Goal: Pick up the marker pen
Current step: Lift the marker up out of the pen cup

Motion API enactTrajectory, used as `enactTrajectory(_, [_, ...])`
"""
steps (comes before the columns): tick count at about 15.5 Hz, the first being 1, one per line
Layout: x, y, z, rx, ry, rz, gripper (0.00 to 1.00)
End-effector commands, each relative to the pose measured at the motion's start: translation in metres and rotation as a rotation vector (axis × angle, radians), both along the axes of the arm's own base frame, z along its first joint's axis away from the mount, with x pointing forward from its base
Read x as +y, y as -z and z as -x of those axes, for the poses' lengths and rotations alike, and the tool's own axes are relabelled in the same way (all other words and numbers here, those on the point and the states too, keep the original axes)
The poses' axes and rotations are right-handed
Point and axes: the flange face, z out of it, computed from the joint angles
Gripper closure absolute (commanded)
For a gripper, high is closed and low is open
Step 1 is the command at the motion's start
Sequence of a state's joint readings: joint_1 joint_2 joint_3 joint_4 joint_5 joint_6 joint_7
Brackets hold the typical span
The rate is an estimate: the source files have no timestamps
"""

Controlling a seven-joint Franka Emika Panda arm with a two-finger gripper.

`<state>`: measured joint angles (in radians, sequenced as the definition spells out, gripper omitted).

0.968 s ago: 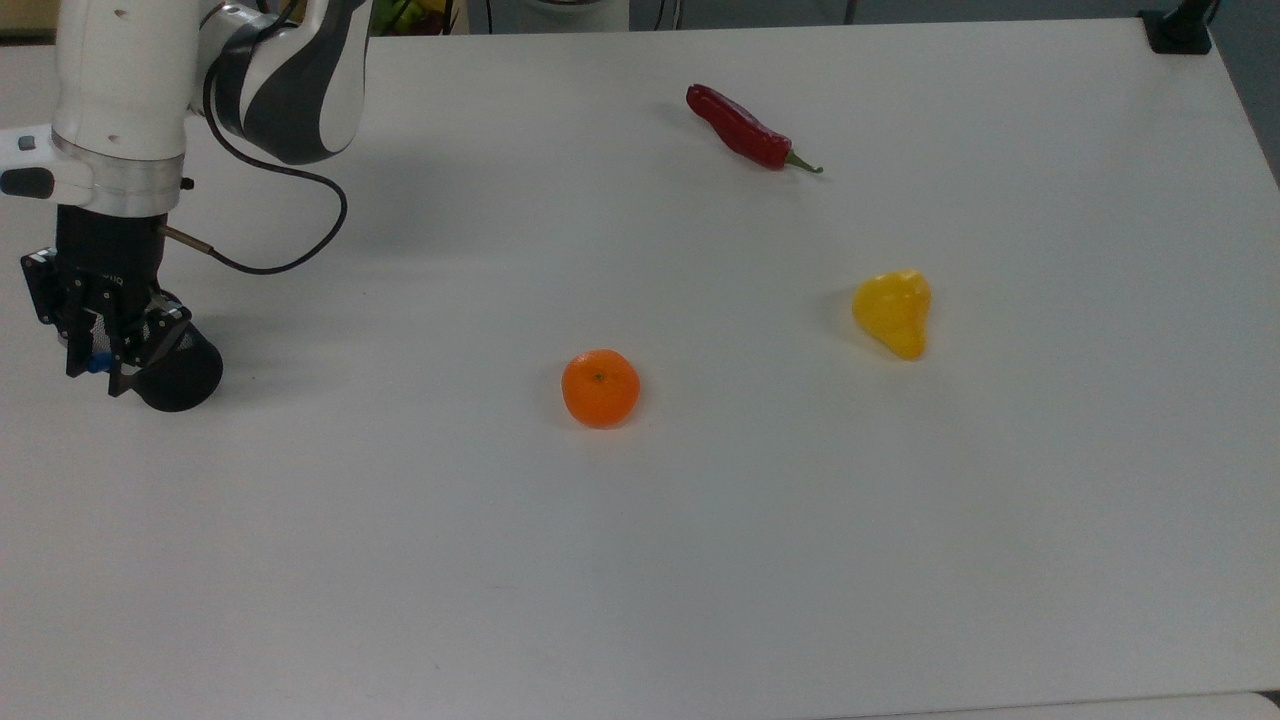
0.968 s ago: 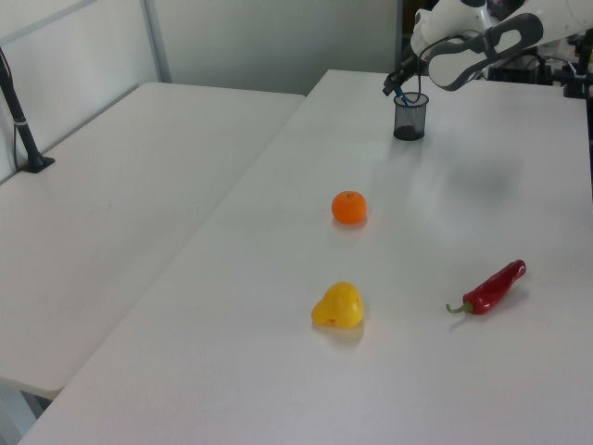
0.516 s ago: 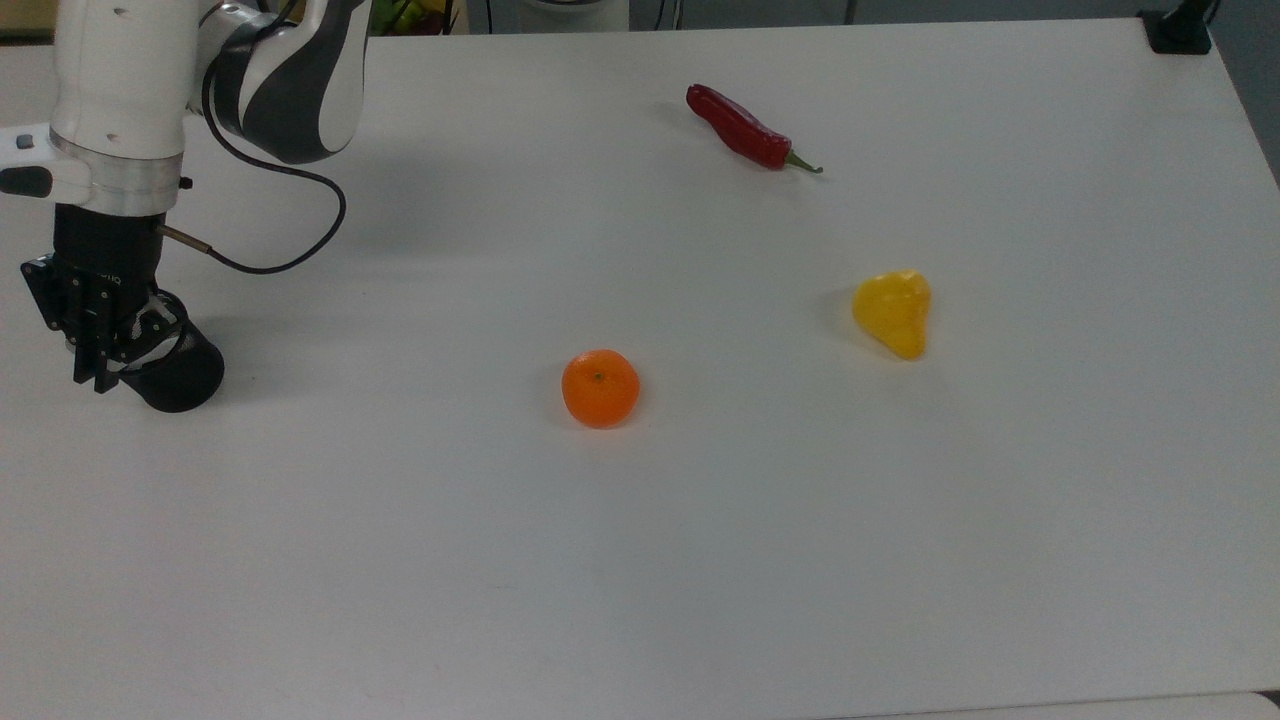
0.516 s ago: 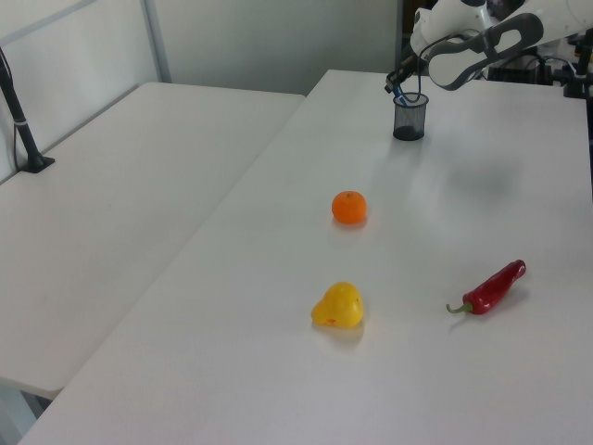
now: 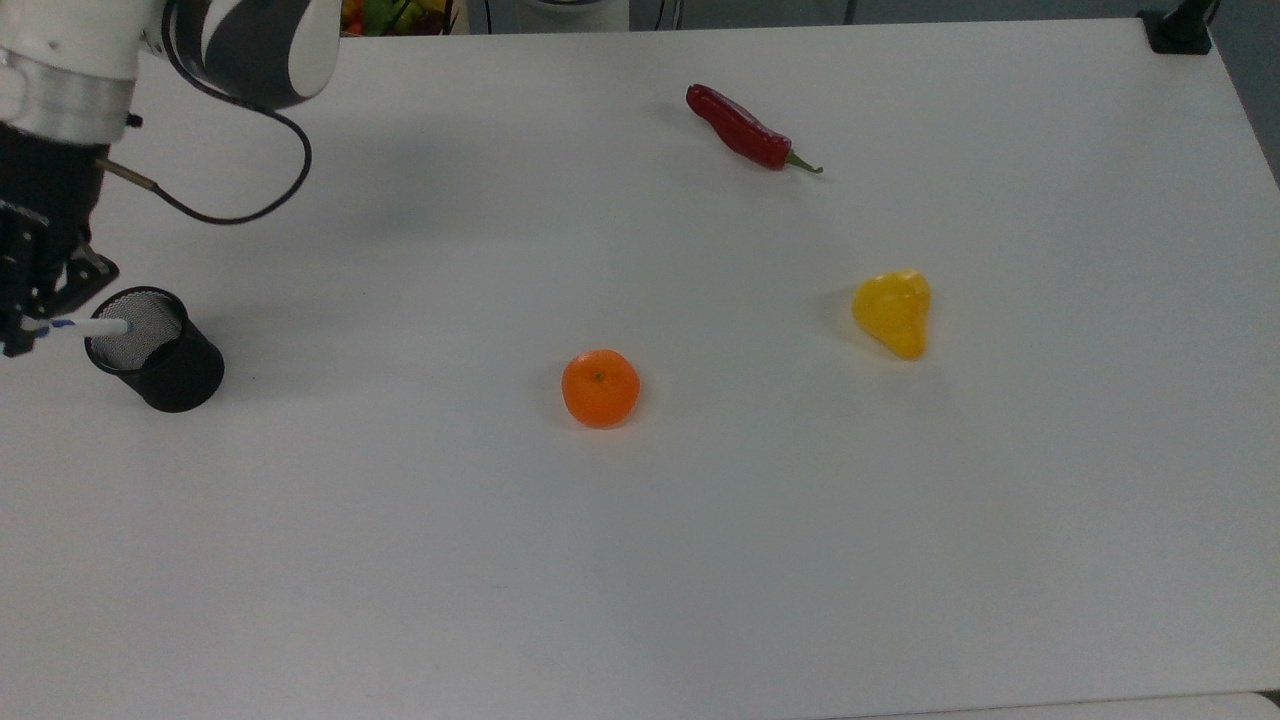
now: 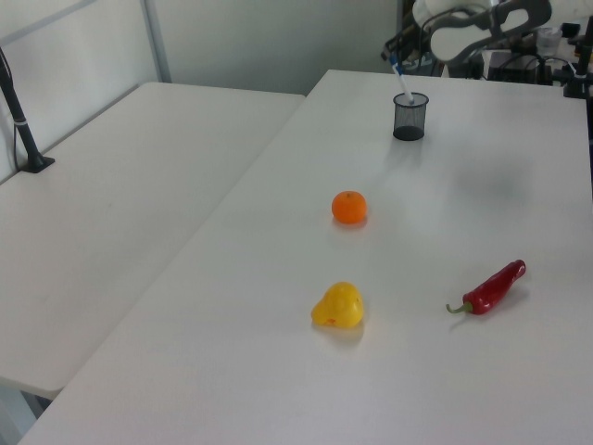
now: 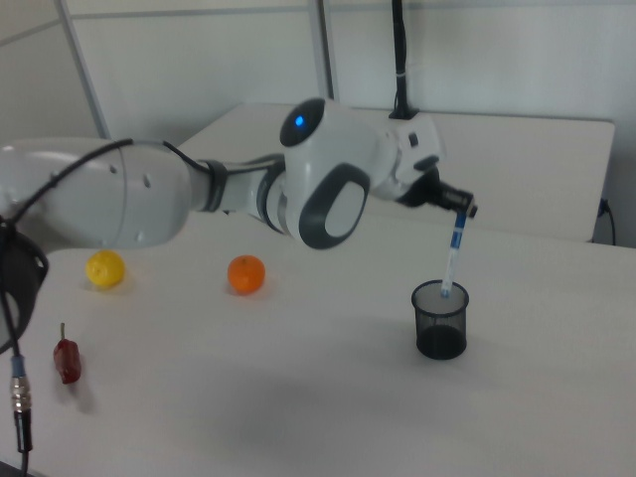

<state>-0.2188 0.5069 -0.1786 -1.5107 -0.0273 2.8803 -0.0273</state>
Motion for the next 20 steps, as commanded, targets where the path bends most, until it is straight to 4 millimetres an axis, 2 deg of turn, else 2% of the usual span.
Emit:
enactTrajectory(1, [0.003, -0.087, 0.034, -0.107, 0.021, 0.006, 1.00])
enactTrajectory(5, [0.018, -0.145, 0.055, -0.179, 0.012, 0.003, 1.00])
enactTrajectory(10, [0.060, -0.177, 0.072, -0.079, -0.030, -0.058, 1.00])
enactTrajectory(11, [0.068, -0.176, 0.074, -0.035, -0.040, -0.074, 1.00])
enactTrajectory(14, [0.106, -0.156, 0.086, 0.190, -0.097, -0.135, 1.00])
enactTrajectory(16, [0.134, -0.137, 0.088, 0.342, -0.134, -0.169, 1.00])
enactTrajectory(18, [0.150, -0.118, 0.092, 0.467, -0.152, -0.198, 1.00])
enactTrajectory(20, [0.177, -0.091, 0.097, 0.595, -0.184, -0.221, 1.00])
